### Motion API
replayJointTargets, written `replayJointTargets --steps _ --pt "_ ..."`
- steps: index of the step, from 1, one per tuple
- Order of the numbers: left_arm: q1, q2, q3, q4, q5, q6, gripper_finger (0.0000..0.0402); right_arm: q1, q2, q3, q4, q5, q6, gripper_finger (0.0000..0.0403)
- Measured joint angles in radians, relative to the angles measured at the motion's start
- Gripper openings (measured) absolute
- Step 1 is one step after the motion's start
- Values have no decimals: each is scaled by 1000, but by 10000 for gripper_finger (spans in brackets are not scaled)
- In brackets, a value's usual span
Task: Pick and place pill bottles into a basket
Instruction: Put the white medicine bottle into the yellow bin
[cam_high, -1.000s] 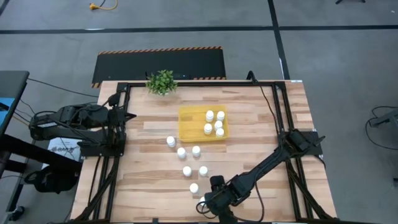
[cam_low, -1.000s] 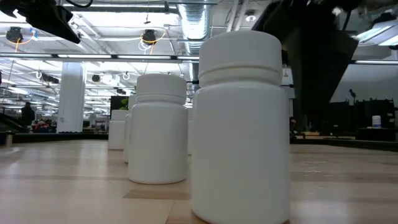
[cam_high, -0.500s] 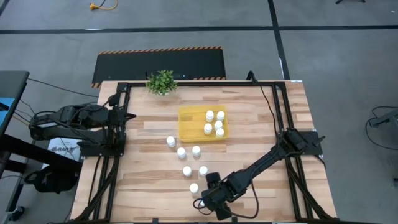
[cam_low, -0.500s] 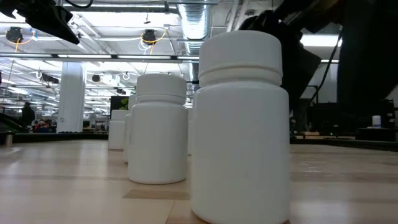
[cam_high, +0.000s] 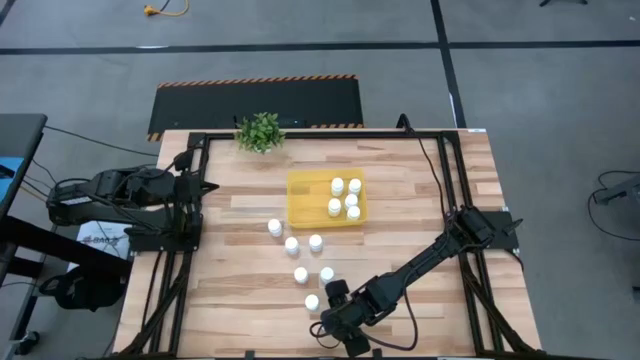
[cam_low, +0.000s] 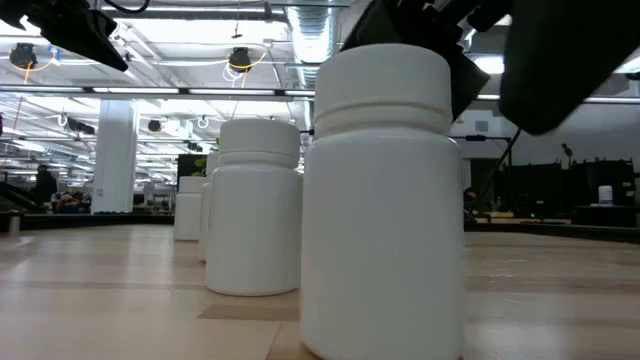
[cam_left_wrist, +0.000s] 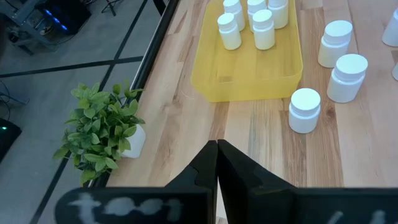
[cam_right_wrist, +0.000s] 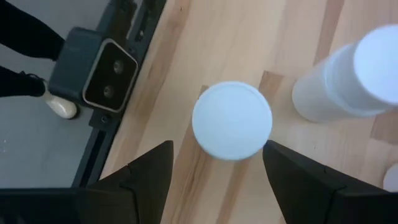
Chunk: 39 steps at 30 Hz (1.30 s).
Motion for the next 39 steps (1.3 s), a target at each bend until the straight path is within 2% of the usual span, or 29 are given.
replayJointTargets --steps 15,28,39 --pt "0 0 0 0 0 0 0 -7 -1 0 52 48 -2 240" --pt "0 0 0 0 0 0 0 -7 -1 0 55 48 1 237" --pt "0 0 0 0 0 0 0 -7 -2 1 55 48 1 166"
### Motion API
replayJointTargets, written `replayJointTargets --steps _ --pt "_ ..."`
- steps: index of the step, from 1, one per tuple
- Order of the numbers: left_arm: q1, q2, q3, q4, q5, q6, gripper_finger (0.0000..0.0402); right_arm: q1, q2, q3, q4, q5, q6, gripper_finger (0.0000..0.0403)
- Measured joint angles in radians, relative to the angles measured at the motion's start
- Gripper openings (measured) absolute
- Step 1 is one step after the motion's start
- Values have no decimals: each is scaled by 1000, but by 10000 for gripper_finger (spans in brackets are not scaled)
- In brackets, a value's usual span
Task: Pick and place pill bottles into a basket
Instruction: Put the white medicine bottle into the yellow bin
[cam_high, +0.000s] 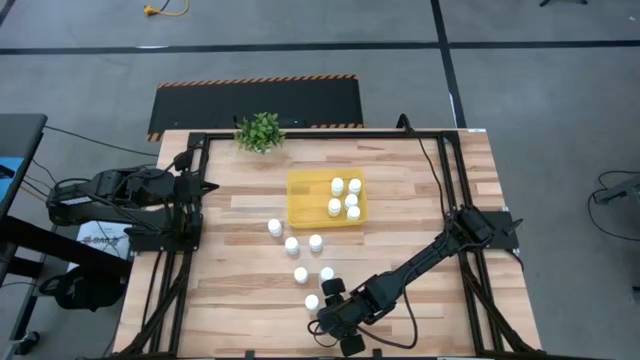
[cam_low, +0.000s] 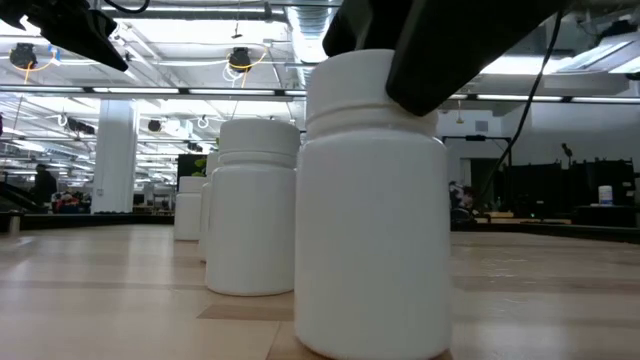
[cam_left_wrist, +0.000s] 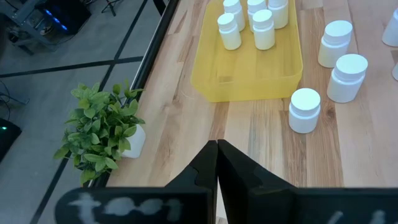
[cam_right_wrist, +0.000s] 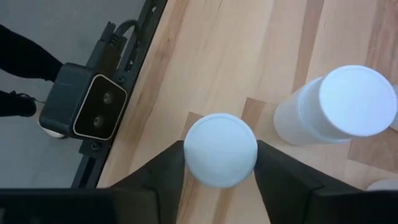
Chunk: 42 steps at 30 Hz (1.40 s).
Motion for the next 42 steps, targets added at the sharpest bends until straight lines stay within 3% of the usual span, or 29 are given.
replayJointTargets --steps 4,14,19,26,33,42 --pt "0 0 0 0 0 0 0 0 0 0 0 0 0 152" --pt "0 0 0 0 0 0 0 1 -11 1 -17 -41 35 166" --pt "0 0 0 0 0 0 0 2 -11 53 -115 -58 30 149" --pt "0 0 0 0 0 0 0 -3 -34 149 -247 -57 -19 166" --pt "0 0 0 0 0 0 0 -32 -127 196 -371 -56 -69 150" --pt "0 0 0 -1 0 0 0 -145 -259 199 -469 -3 -168 164"
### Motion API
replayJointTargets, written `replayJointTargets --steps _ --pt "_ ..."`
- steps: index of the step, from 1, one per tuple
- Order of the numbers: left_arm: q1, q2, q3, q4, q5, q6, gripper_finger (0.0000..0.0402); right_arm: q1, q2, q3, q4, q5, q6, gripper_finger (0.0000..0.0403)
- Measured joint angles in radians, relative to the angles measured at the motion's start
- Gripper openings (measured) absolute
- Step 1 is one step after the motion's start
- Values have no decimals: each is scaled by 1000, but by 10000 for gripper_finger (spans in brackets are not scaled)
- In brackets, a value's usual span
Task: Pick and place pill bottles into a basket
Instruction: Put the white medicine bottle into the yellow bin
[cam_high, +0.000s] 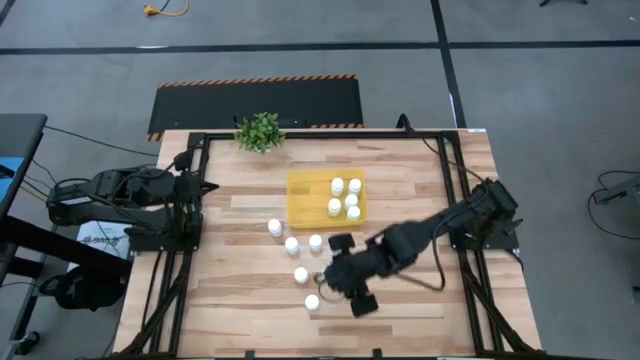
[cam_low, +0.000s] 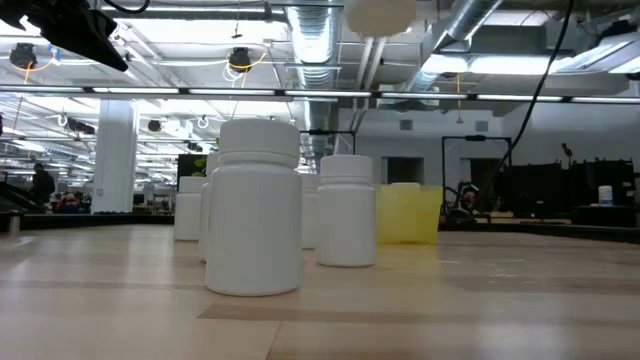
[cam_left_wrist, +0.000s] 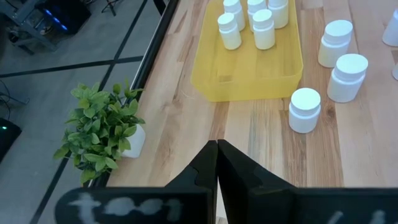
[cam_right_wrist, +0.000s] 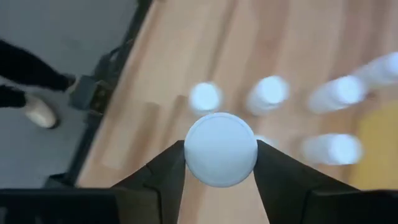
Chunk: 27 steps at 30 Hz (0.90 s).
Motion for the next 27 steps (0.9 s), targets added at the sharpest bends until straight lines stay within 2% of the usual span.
replayJointTargets --steps 6,12,19,27 --pt "0 0 0 0 0 0 0 -141 -46 0 -21 3 -118 152" --pt "0 0 0 0 0 0 0 -313 -55 -2 -12 -6 -231 167" --pt "0 0 0 0 0 0 0 -492 -41 -2 -1 -72 -327 152" --pt "0 0 0 0 0 0 0 -615 34 -9 40 -159 -381 168"
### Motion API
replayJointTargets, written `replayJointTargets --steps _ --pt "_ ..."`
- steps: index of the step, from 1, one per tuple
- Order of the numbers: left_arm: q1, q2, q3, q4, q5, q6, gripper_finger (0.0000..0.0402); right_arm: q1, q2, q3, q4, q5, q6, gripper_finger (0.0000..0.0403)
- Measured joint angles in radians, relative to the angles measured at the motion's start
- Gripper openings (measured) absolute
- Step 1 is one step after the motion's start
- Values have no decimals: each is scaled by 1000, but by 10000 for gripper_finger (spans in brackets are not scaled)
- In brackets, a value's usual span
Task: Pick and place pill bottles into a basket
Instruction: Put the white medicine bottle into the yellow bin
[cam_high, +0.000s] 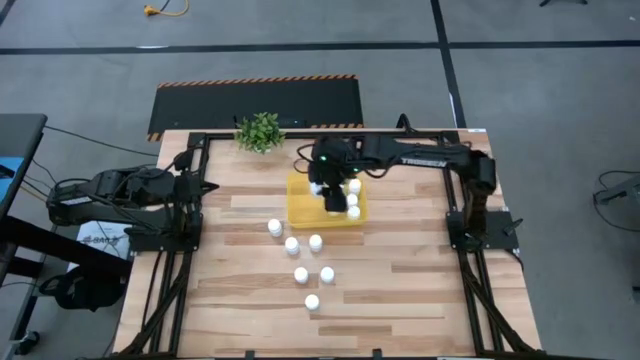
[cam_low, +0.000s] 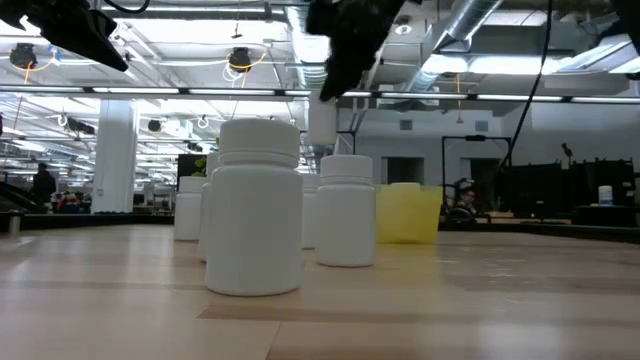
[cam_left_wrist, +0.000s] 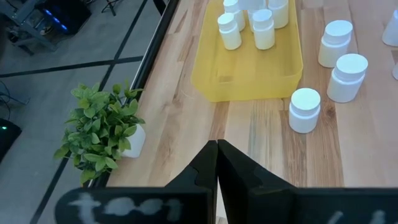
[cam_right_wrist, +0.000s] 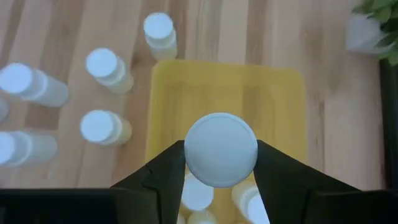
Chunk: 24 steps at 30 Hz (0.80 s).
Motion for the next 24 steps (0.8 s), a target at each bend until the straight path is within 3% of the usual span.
replayJointTargets --steps 7,12,24 --pt "0 0 0 0 5 0 0 -27 81 3 36 -40 -28 153" --pt "0 0 0 -1 5 0 0 -25 124 3 56 -53 -31 166" --pt "0 0 0 -2 5 0 0 30 215 2 123 -54 -38 159"
